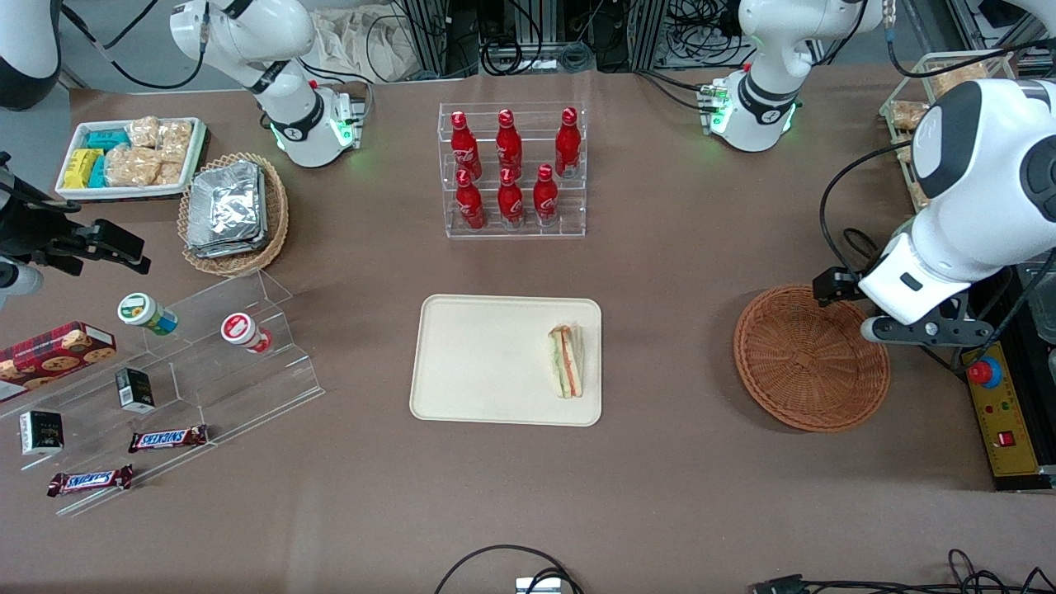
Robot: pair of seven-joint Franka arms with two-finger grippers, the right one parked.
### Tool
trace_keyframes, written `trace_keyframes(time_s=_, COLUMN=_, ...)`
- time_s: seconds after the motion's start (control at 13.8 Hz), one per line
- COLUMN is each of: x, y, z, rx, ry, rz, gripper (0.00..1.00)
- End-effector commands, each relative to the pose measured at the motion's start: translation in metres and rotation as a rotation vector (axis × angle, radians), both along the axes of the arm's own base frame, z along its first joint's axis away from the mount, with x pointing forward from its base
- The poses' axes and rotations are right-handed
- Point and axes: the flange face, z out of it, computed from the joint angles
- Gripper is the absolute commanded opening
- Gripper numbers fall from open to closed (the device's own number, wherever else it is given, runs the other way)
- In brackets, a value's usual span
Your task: Place sandwich from basket to tray
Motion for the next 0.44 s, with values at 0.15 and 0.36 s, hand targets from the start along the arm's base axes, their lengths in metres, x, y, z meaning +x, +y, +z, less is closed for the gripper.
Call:
trace_keyframes(time_s=0.15, x=0.003, y=0.001, z=0.01, rx=-0.017, ry=0.016, rz=-0.001, gripper=1.0)
trace_keyframes(time_s=0.36, x=0.015, y=0.007, z=0.017, rx=-0.035, ry=-0.006, rz=0.021, gripper=1.0)
